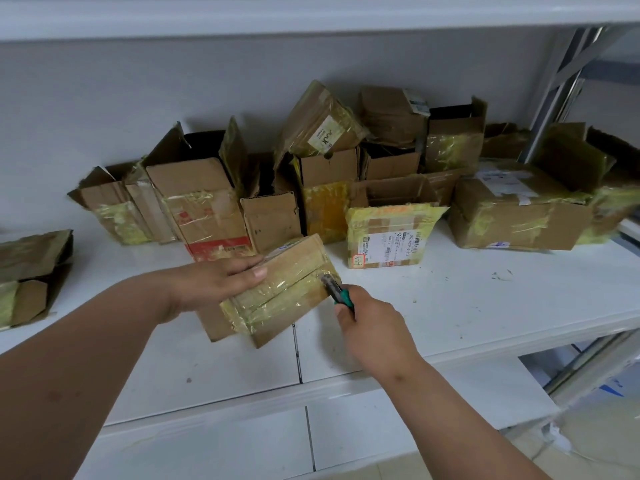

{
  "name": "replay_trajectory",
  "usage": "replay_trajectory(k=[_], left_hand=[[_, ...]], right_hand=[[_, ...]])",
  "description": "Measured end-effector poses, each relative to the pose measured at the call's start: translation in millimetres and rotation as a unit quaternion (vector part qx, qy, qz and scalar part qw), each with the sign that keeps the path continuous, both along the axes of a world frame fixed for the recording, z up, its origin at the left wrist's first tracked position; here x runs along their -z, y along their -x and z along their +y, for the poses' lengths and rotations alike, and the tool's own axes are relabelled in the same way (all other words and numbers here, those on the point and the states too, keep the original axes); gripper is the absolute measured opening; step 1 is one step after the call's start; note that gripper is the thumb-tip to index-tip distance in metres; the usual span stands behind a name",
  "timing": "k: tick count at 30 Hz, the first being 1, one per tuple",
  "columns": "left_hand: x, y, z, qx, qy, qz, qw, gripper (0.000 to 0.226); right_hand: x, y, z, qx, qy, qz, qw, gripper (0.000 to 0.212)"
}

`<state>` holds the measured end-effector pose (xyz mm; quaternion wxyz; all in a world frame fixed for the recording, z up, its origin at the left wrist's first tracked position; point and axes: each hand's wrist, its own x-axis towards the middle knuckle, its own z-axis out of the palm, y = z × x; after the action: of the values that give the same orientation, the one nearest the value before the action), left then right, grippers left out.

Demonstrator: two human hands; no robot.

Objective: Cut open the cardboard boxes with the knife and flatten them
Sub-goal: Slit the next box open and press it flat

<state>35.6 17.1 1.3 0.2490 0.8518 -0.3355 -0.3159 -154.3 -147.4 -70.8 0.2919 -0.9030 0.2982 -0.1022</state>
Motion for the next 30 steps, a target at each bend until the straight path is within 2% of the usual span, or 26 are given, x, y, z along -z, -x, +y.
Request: replay_trajectory(k=[3, 6, 8, 15, 23, 30], left_hand=[[11, 8, 1, 0.006, 0.000, -0.015, 1.000, 0.078], [13, 14, 0, 0.021, -0.013, -0.057, 0.998, 0.082], [14, 17, -2, 0.019, -0.010, -0.076, 0.997, 0.076], [20, 29, -4, 0.008, 0.003, -0.103, 0.995, 0.063], [23, 38, -6, 0.007, 0.013, -0.132, 0.991, 0.062], [22, 41, -10, 0.009, 0.002, -0.151, 0.989, 0.057]], right_hand=[[-2, 4, 4, 0.020, -0.160, -0.051, 0.986, 0.019], [-14, 11, 6, 0.068, -0.324, -0.120, 0.936, 0.005], [-23, 15, 5, 0.089, -0.385, -0.151, 0.906, 0.005], [-25, 6, 14, 0.084, -0.400, -0.150, 0.900, 0.009], [-24, -5, 45, 0.127, -0.489, -0.213, 0.836, 0.009], [-20, -5, 82, 0.073, -0.532, -0.180, 0.824, 0.011]])
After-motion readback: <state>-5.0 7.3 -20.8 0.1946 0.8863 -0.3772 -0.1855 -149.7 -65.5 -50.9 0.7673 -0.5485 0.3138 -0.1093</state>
